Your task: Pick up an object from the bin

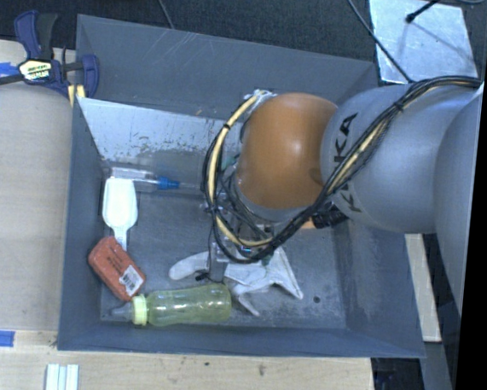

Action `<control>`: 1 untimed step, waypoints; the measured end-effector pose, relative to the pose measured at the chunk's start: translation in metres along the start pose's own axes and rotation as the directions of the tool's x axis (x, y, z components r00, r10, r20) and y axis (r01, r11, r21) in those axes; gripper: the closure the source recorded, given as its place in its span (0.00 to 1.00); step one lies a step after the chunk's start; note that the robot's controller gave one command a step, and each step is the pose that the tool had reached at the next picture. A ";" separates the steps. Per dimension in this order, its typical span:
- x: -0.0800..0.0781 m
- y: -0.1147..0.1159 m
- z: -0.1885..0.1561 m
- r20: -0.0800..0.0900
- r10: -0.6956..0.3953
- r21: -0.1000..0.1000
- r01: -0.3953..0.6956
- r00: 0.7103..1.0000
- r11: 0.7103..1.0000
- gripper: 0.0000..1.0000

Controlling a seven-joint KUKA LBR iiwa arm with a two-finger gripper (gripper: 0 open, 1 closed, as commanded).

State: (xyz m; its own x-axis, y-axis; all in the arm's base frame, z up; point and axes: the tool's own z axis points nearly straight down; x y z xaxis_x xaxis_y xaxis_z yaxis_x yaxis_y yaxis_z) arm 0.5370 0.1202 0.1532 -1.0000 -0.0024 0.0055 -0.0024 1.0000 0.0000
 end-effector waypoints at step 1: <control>-0.002 -0.001 -0.005 0.008 0.002 -0.001 -0.002 1.000 1.000 0.00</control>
Offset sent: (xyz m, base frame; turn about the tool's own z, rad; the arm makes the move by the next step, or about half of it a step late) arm 0.0288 -0.0834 -0.0832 -0.1335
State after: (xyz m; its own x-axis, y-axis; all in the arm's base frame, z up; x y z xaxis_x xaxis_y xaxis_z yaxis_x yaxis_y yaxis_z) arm 0.5390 0.1195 0.1579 -1.0000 0.0000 -0.0029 0.0000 1.0000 0.0010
